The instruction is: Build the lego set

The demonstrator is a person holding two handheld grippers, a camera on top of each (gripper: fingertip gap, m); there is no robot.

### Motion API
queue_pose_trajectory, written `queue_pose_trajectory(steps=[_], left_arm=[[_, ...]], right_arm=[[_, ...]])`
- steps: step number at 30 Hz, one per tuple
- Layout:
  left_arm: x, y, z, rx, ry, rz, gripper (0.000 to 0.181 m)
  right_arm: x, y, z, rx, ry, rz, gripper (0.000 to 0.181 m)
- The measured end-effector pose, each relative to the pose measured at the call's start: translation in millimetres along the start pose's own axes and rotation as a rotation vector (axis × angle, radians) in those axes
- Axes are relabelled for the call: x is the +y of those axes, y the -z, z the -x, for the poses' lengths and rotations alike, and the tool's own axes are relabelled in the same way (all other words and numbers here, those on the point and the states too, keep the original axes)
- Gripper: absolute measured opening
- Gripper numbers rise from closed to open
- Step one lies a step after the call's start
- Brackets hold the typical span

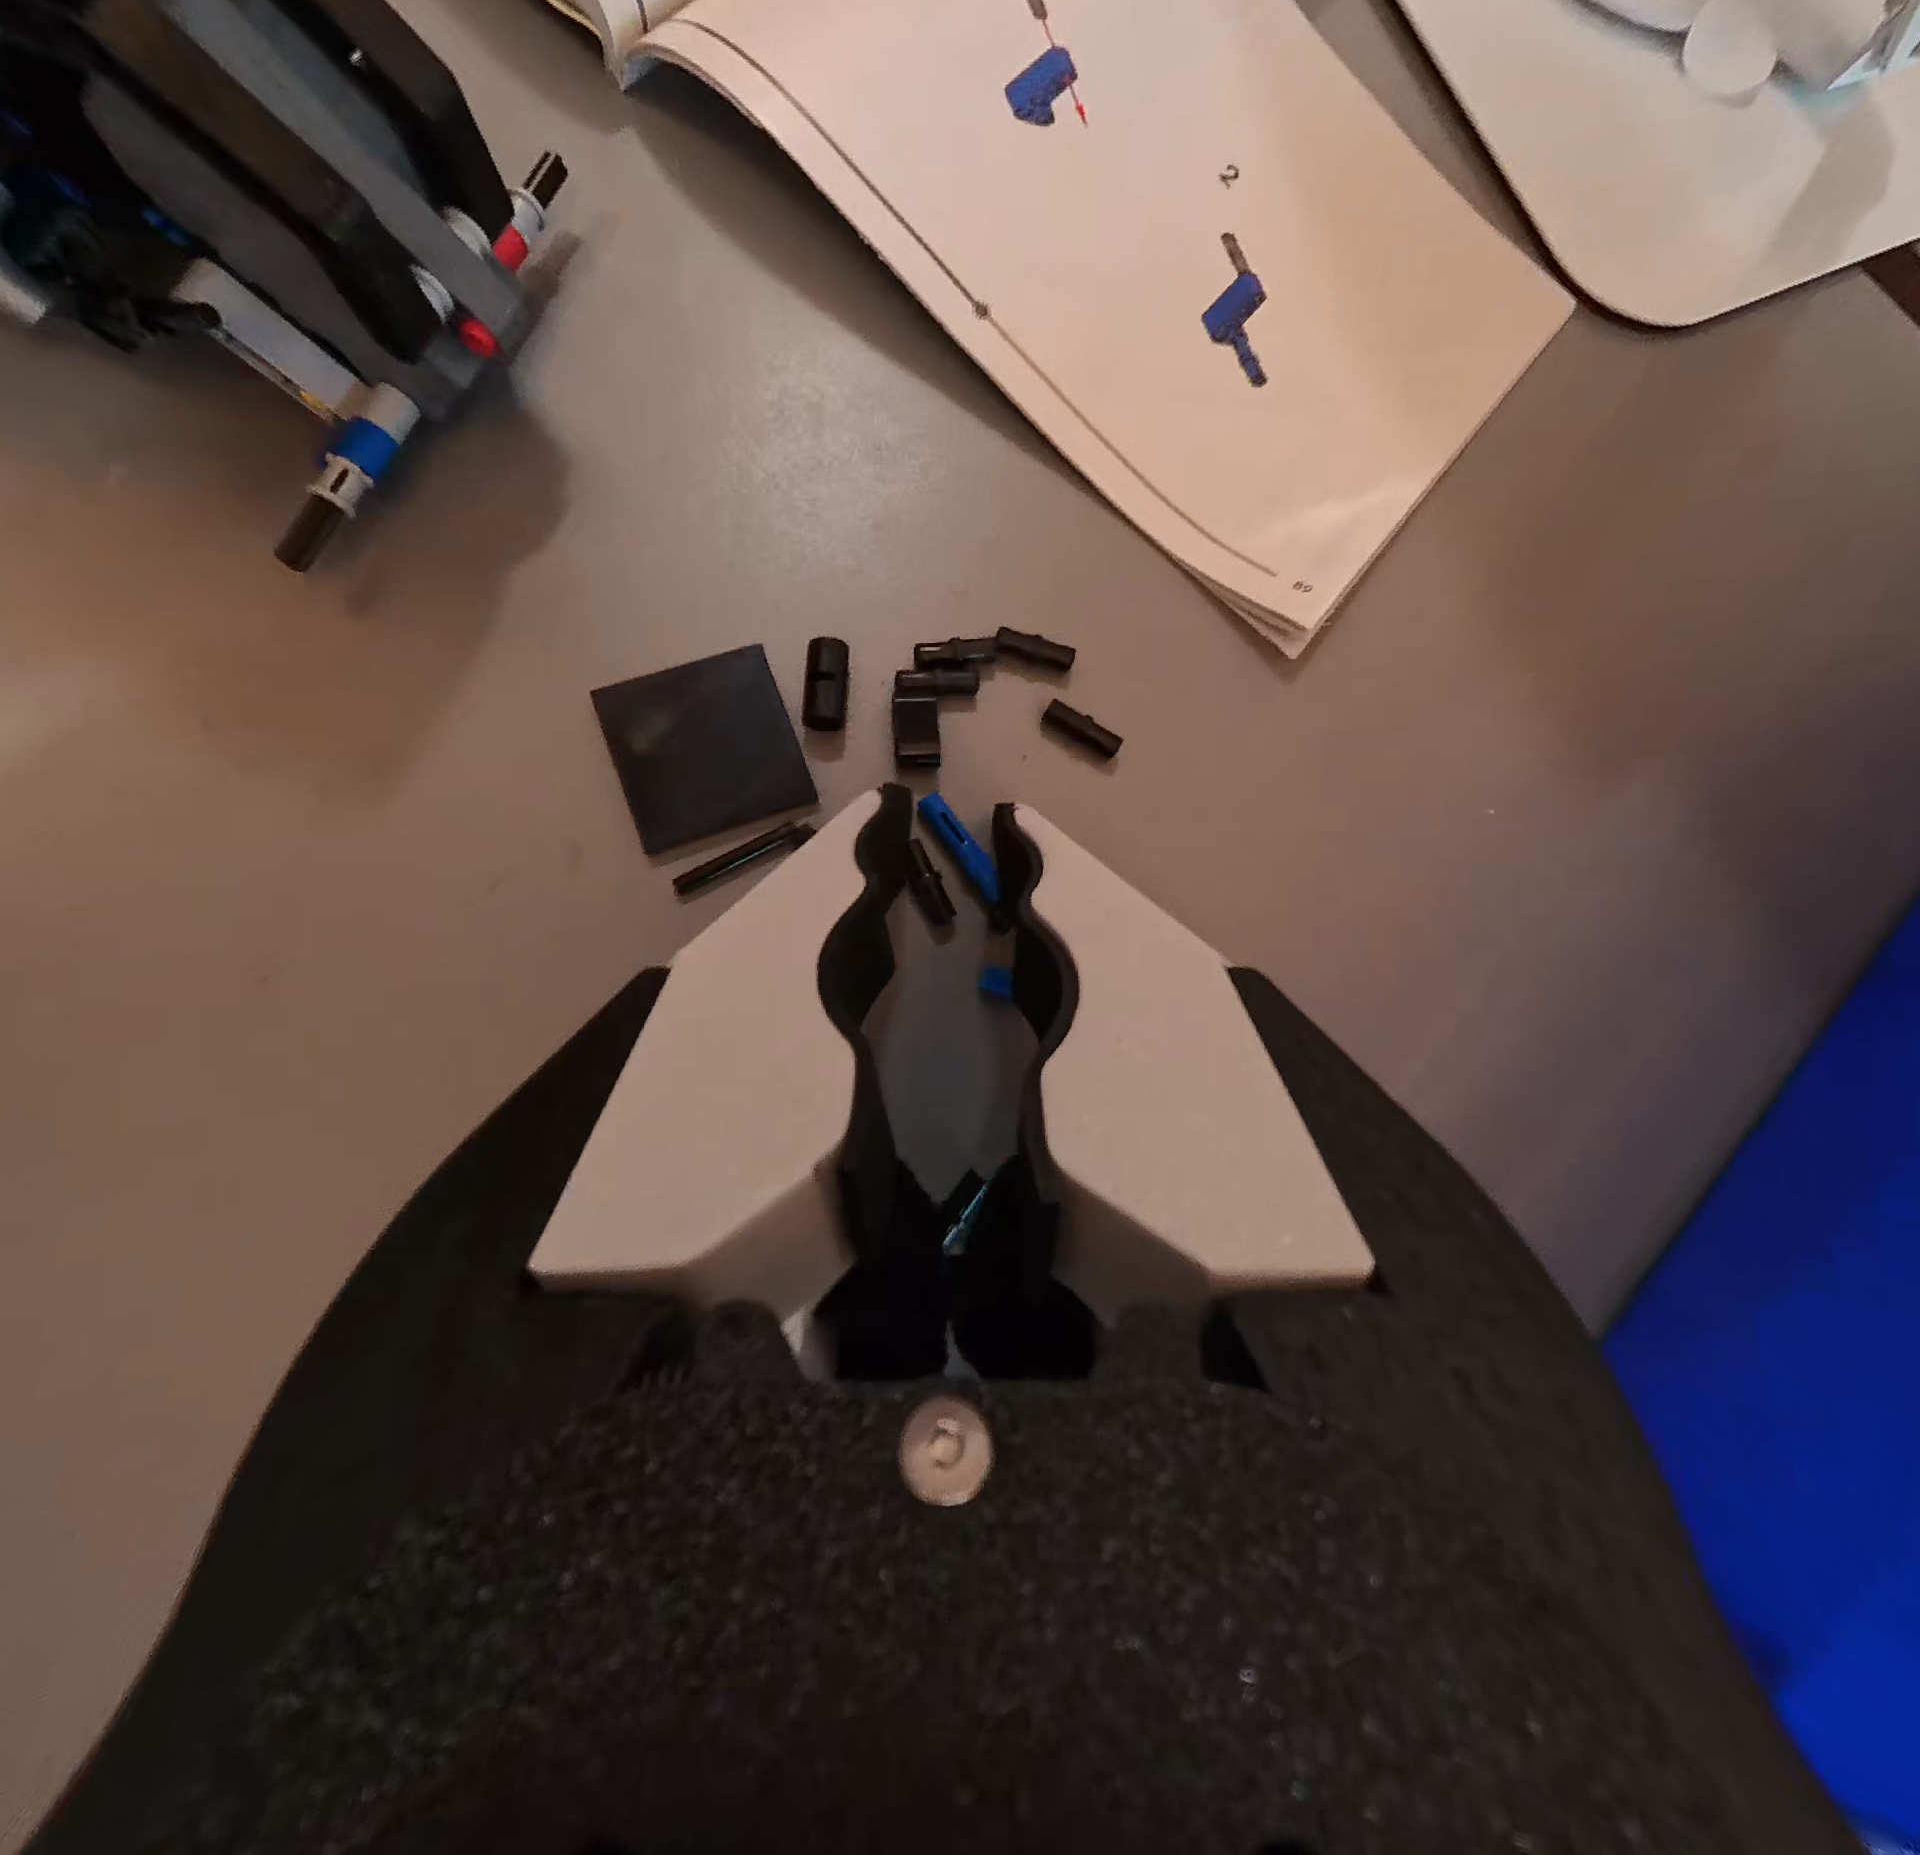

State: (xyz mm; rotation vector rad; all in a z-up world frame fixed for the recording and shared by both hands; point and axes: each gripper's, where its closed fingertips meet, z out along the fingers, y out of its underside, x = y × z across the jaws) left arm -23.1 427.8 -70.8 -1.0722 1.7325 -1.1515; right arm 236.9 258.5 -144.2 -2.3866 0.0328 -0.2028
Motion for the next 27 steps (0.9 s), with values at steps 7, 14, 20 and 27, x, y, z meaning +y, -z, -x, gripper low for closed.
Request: queue_pose_trajectory(steps=[7, 14, 20, 27], left_arm=[[-1.4, 0.5, -1.5, 0.007, -0.002, -0.006, 0.010], [-1.1, 0.4, -1.9, 0.006, -0.003, -0.006, 0.010], [-1.6, 0.1, -1.9, 0.008, 0.005, -0.009, 0.011], [-3.2, -0.6, -5.9, 0.021, 0.008, -0.013, 0.010]], right_arm=[[1.9, 0.6, -0.5, 0.001, -0.007, 0.002, 0.004], [-5.0, 4.9, -2.4, 0.012, 0.008, -0.034, 0.003], [-47.3, 38.8, 33.5, -0.055, 0.070, -0.177, 0.003], [-48.2, 50.5, 141.8, -0.284, 0.200, -0.199, 0.003]])
